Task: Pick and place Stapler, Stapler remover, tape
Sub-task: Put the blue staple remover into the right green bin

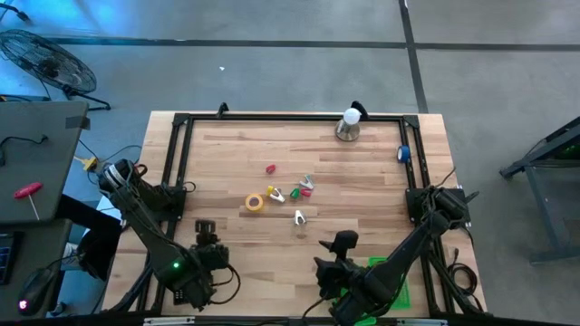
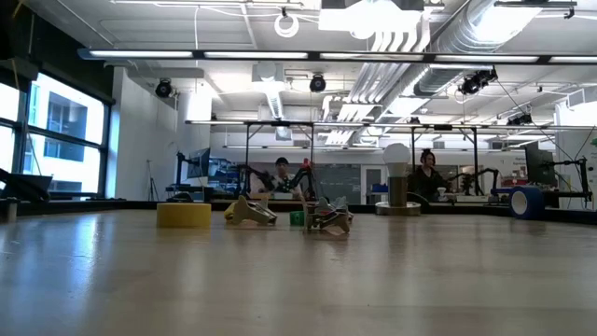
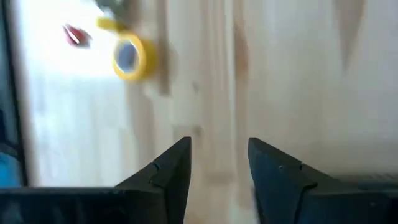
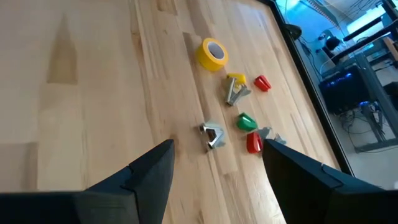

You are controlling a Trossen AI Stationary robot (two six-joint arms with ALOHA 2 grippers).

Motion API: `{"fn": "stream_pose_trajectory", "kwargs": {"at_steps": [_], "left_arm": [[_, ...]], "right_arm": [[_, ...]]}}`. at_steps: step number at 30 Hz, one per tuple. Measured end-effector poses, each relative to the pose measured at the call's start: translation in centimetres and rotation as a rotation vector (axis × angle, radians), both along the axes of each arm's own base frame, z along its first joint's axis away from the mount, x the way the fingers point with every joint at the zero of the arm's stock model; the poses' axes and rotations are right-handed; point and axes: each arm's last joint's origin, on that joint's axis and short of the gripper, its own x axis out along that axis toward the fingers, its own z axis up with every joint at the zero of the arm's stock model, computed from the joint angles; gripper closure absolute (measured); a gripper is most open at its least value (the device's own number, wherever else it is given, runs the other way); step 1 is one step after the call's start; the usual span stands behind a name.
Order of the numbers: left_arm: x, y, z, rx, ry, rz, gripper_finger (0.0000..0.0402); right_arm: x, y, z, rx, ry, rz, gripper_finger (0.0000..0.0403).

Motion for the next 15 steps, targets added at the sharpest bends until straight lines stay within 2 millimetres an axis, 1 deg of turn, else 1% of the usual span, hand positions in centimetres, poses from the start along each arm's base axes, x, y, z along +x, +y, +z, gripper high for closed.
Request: {"fn": "stream_pose_trajectory", "kwargs": {"at_steps": [3,7,11,15], "left_arm": [[0.2,0.1,0.1,0.049,-0.06,-0.019,0.025],[0.4,0.0,0.2,0.072,-0.124,-0.015,0.025],[0.8,-0.1,0.3,0.116,-0.237,-0.028,0.025],[1.1,0.1,0.4,0.161,-0.289,-0.028,0.025]], "right_arm": [[0.0,0.0,0.0,0.001,0.001,0.0,0.0167],[0.0,0.0,0.0,0.001,0.0,0.0,0.0167],[0.0,0.0,0.0,0.002,0.0,-0.001,0.0167],[0.0,0.0,0.0,0.002,-0.001,-0.001,0.0167]]}}
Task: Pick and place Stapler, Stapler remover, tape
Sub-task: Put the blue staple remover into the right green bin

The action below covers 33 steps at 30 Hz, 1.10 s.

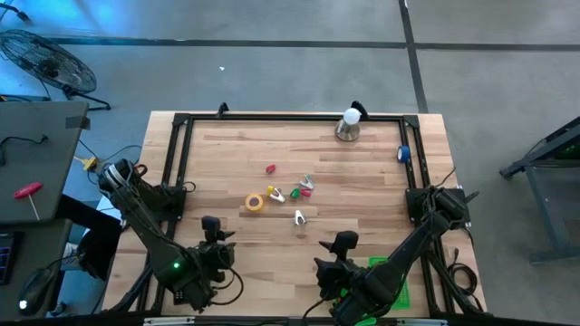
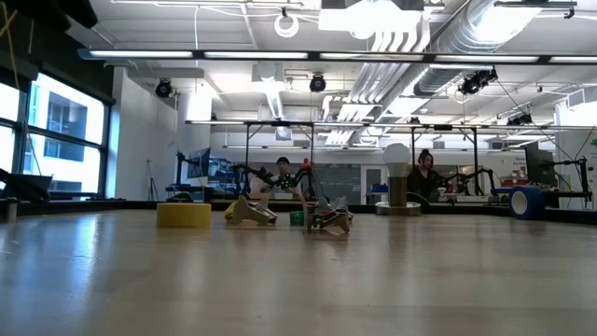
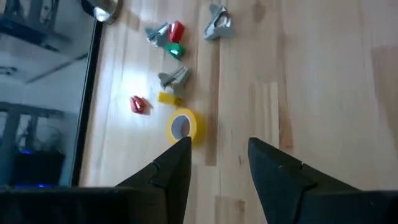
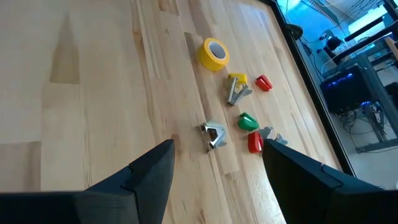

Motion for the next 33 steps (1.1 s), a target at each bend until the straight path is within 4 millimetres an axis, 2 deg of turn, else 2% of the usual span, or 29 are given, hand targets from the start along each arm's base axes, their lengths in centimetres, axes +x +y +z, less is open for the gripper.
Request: {"fn": "stream_pose_trajectory", "kwargs": {"at_steps": [3,7,13,17,21,24,28,33], "left_arm": [[0.5,0.7,-0.1,-0.05,0.03,0.064,0.025],[1.8,2.6,-0.3,-0.09,0.142,0.15,0.025],[4.4,6.6,-0.4,-0.058,0.283,0.212,0.025],[6.3,9.7,-0.5,-0.102,0.379,0.228,0.025],[7.8,12.2,-0.6,-0.124,0.454,0.166,0.025],[8.3,13.4,-0.7,-0.151,0.536,0.066,0.025],[8.9,14.3,-0.8,-0.186,0.584,-0.043,0.025],[9.3,14.4,-0.8,-0.181,0.608,-0.174,0.025]], "right_arm": [[0.0,0.0,0.0,0.001,-0.001,0.0,0.0167],[0.0,0.0,0.0,0.0,0.0,0.0,0.0167],[0.1,-0.1,0.0,-0.001,0.001,-0.004,0.0167],[0.1,-0.1,0.0,-0.002,0.001,-0.003,0.0167],[0.1,-0.1,0.0,-0.001,0.002,-0.002,0.0167],[0.0,0.0,0.0,0.003,0.006,0.002,0.0167],[-0.3,0.3,-0.1,0.022,0.011,0.007,0.0167],[-0.8,0.9,-0.1,0.051,-0.011,0.0,0.0167]]}}
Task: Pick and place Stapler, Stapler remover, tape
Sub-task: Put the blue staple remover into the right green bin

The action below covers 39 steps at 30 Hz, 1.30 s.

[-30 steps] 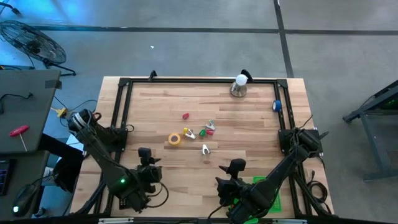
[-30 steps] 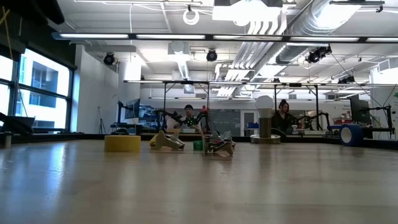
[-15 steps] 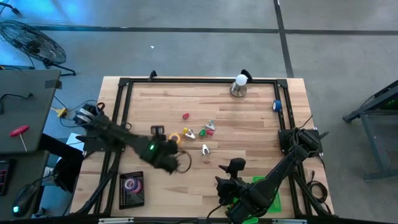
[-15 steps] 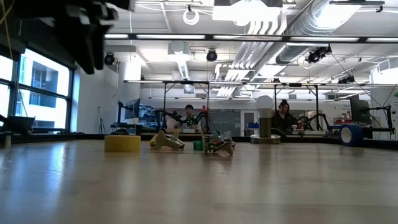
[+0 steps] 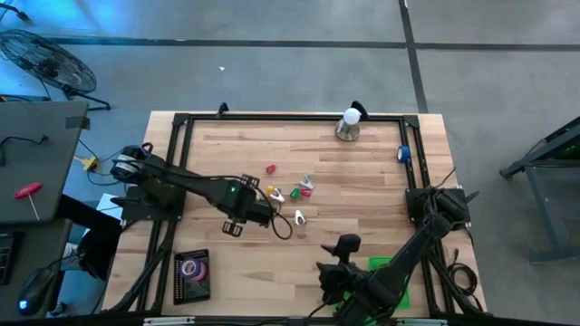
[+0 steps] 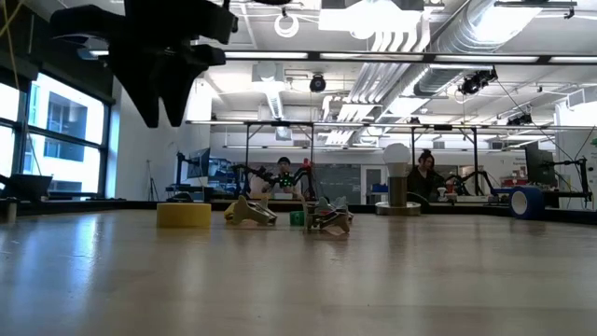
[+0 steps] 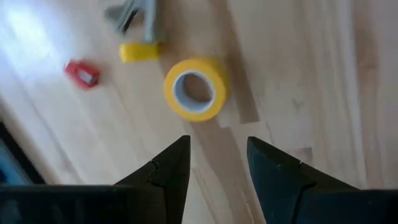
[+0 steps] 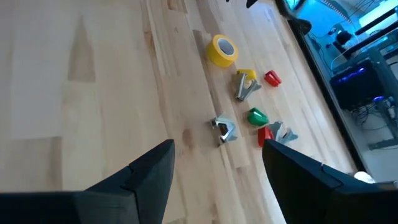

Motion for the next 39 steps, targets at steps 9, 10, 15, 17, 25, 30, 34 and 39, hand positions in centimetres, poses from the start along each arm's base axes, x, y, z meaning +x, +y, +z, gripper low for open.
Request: {"fn": "stream_pose_trajectory", "kwargs": {"at_steps": [9,10,15,17,25,30,34,39], "left_arm": [[0.2,-0.1,0.0,0.018,0.035,-0.213,0.025],[0.2,0.0,0.0,0.02,0.036,-0.223,0.025],[0.9,0.7,0.0,-0.017,0.007,-0.25,0.025],[1.4,0.9,0.0,-0.07,-0.026,-0.285,0.025],[4.3,1.2,0.9,-0.161,-0.294,-0.506,0.025],[5.9,1.7,-0.1,-0.218,-0.349,-0.56,0.025],[6.8,1.9,-2.0,-0.232,-0.29,-0.552,0.025],[7.6,1.8,-4.6,-0.237,-0.215,-0.601,0.025]], "right_arm": [[-1.5,1.7,-0.1,0.146,-0.058,-0.045,0.0167],[-1.7,2.0,-0.1,0.162,-0.07,-0.049,0.0167],[-2.6,3.3,0.0,0.237,-0.121,-0.047,0.0167],[-2.9,3.8,0.0,0.259,-0.136,-0.032,0.0167],[-4.0,5.1,0.2,0.263,-0.192,0.004,0.0167],[-4.3,5.4,0.2,0.291,-0.223,-0.011,0.0167],[-4.3,5.8,0.3,0.323,-0.243,-0.01,0.0167],[-4.2,5.9,0.3,0.332,-0.255,-0.007,0.0167]]}}
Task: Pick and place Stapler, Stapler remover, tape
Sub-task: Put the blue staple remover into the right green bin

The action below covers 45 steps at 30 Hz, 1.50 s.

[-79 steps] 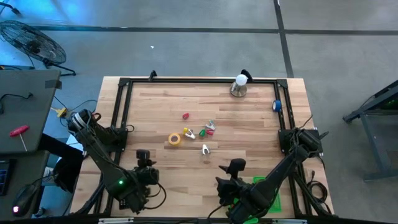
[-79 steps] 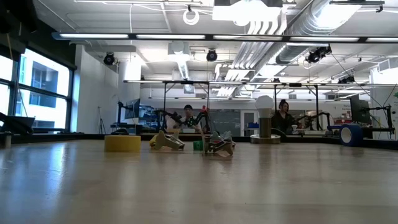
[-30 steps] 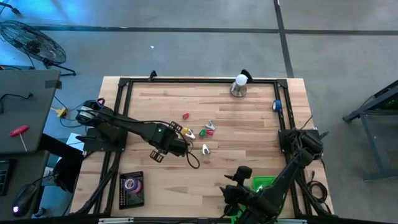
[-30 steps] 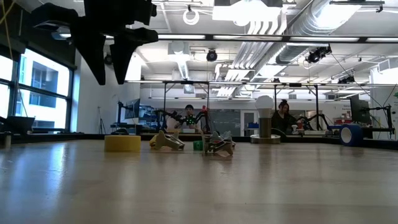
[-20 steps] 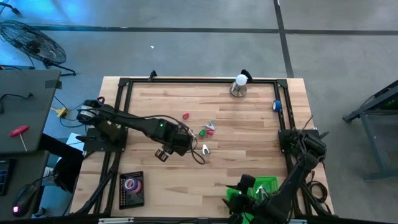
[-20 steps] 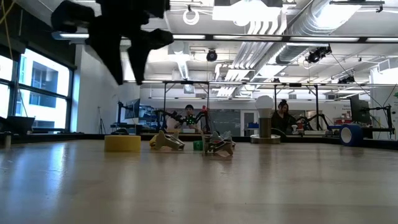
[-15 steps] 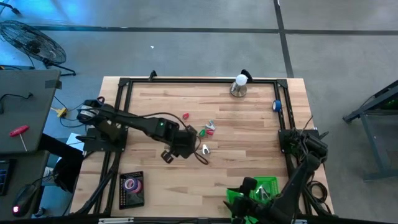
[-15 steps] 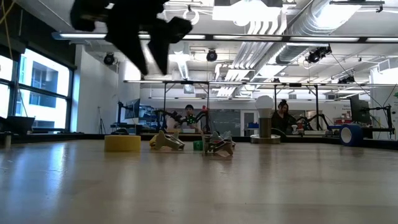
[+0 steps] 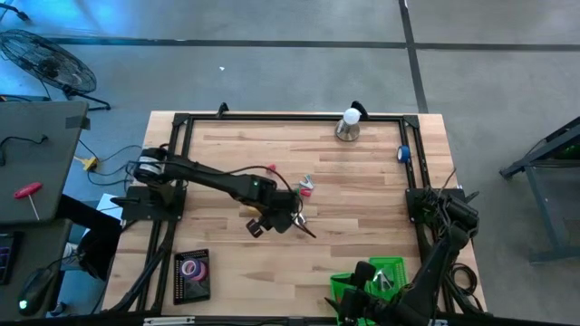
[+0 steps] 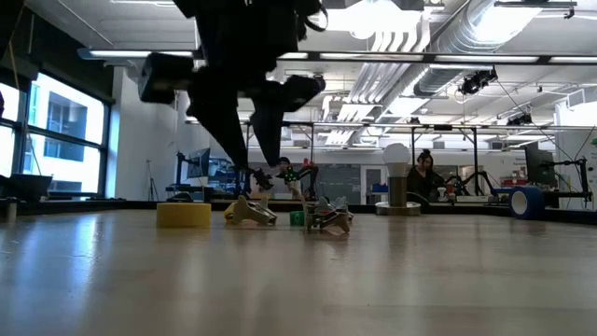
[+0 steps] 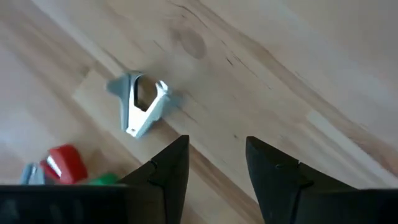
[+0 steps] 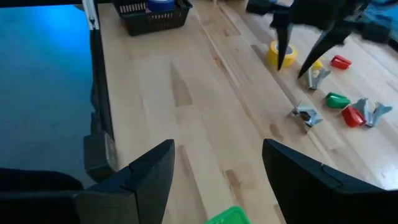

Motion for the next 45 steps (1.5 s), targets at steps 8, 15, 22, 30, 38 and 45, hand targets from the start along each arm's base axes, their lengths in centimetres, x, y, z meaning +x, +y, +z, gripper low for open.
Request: {"fn": "stream_pose_trajectory", "kwargs": {"at_steps": [8,15,22,30,38,45], "left_arm": [[0.3,0.0,-0.7,0.014,0.007,-0.003,0.025],[-2.3,-1.5,3.3,0.033,0.027,0.157,0.025],[-7.0,-5.4,8.3,0.033,-0.057,0.201,0.025],[-11.5,-8.8,11.8,-0.057,-0.187,0.27,0.025],[-14.8,-11.2,12.9,-0.185,-0.165,0.352,0.025],[-17.0,-13.4,12.6,-0.196,-0.11,0.316,0.025]], "right_arm": [[0.4,-0.5,0.0,-0.03,-0.019,-0.023,0.0167],[2.3,-4.5,0.1,-0.096,0.047,-0.185,0.0167],[5.0,-10.5,2.6,-0.104,0.147,-0.295,0.0167],[9.4,-19.7,4.7,0.129,0.343,-0.324,0.0167],[13.1,-29.8,4.9,0.242,0.409,-0.236,0.0167],[13.5,-35.3,4.6,0.218,0.434,-0.262,0.0167]]}}
